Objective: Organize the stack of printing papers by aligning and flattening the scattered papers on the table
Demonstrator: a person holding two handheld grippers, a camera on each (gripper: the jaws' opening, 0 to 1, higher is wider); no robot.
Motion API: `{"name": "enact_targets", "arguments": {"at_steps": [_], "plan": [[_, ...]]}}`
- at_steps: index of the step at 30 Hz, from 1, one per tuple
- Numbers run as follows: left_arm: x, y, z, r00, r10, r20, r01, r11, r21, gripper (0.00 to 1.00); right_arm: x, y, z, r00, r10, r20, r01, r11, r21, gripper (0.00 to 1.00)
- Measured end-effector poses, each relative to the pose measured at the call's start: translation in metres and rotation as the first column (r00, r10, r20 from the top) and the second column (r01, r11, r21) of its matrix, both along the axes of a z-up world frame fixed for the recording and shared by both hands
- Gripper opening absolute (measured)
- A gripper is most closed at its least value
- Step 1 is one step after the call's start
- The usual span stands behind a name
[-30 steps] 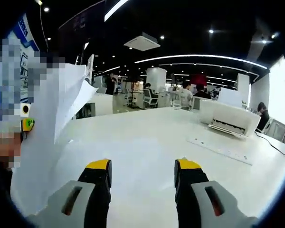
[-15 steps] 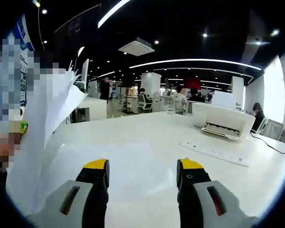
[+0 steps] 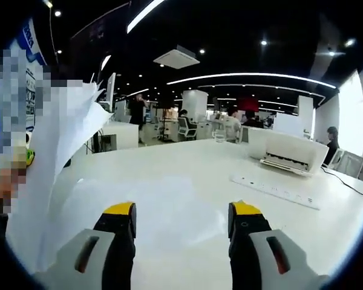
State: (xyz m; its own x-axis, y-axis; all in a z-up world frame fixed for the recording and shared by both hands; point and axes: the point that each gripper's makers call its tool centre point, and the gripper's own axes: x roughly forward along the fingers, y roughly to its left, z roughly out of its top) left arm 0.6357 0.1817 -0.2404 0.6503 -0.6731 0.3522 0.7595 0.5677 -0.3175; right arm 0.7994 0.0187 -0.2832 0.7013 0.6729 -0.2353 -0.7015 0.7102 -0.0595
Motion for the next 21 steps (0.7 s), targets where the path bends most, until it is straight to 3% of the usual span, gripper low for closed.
{"name": "enact_targets", "arguments": {"at_steps": [21], "plan": [[-0.001, -0.004, -0.001, 1.000, -0.001, -0.005, 0.001, 1.000, 0.007, 0.07, 0.005, 0.003, -0.026, 0.994, 0.026, -0.105, -0.022, 0.999, 0.041, 0.61]]}}
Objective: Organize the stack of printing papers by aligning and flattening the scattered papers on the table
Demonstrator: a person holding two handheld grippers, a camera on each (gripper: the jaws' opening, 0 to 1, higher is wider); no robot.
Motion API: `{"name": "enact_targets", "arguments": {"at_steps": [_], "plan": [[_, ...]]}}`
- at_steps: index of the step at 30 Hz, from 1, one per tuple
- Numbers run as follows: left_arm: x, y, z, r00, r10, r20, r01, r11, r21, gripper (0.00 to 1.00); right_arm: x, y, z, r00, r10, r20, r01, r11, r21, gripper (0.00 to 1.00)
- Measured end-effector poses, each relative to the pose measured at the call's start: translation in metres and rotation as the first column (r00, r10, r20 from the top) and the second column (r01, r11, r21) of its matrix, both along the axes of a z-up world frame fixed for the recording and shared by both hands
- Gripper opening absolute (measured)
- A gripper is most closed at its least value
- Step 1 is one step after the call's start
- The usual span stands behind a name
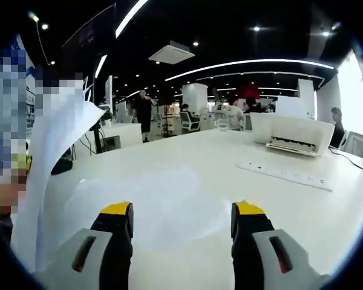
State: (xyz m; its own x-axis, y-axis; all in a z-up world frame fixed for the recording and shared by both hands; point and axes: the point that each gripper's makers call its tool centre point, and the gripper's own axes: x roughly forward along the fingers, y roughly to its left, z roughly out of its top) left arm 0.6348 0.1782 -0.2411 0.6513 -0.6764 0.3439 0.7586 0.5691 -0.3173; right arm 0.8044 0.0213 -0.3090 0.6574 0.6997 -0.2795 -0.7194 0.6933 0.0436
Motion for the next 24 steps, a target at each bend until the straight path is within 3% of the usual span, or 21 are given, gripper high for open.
{"name": "enact_targets", "arguments": {"at_steps": [15, 24], "plan": [[0.000, -0.002, 0.000, 1.000, -0.006, -0.003, 0.006, 1.000, -0.002, 0.07, 0.028, -0.007, -0.019, 0.996, -0.038, -0.077, 0.039, 0.999, 0.007, 0.61], [0.001, -0.002, 0.000, 1.000, -0.005, -0.006, 0.005, 1.000, -0.011, 0.07, 0.047, -0.006, -0.027, 0.995, -0.065, -0.070, 0.065, 0.998, -0.003, 0.59]]}}
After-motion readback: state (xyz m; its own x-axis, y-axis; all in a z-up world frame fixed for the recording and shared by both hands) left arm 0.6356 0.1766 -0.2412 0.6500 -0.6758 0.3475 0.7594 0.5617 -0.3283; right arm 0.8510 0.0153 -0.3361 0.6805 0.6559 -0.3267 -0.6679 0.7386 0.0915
